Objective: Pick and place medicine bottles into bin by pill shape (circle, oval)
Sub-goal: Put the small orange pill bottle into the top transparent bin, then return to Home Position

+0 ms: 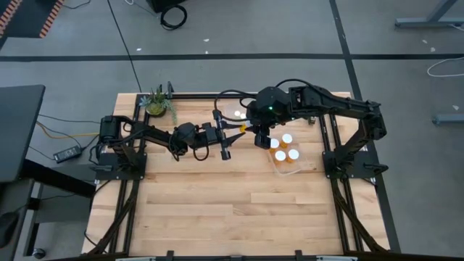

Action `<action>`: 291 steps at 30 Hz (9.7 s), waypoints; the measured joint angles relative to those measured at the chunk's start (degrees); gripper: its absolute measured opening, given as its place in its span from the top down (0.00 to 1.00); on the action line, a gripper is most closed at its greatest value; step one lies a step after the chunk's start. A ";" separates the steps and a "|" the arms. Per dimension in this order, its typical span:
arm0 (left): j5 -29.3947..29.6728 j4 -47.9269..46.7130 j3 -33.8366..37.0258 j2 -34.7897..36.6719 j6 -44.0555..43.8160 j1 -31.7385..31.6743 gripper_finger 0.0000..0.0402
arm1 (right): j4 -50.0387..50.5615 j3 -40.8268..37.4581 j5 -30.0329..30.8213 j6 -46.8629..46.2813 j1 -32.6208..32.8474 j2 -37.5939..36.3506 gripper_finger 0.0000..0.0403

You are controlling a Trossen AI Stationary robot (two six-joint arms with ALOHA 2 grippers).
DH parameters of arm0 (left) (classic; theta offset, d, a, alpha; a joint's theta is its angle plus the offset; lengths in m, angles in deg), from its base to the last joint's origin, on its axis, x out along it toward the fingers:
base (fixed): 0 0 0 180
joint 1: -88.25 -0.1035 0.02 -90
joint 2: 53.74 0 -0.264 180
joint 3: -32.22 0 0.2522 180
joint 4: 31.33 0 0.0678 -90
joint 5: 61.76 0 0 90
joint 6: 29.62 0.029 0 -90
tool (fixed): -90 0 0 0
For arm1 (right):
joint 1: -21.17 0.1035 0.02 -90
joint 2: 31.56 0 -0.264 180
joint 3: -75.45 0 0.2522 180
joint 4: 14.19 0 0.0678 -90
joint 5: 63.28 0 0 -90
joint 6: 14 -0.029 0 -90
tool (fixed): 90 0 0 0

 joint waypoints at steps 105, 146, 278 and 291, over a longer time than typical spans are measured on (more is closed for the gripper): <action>-15.49 -59.19 32.82 73.75 -11.59 -0.80 0.92 | -24.22 -33.77 -3.98 -6.22 -23.26 0.00 0.67; -19.14 -57.24 41.97 87.66 -12.30 -10.93 0.97 | -5.17 -11.09 -5.47 -1.68 -27.15 21.11 0.67; -17.59 -62.19 43.17 90.40 -16.81 -10.91 0.94 | -28.73 -36.55 -8.93 4.37 -2.43 -37.63 0.57; -17.59 -61.79 43.17 90.40 -17.58 -10.91 0.94 | -29.10 -37.45 -11.84 5.50 -2.38 -45.00 0.58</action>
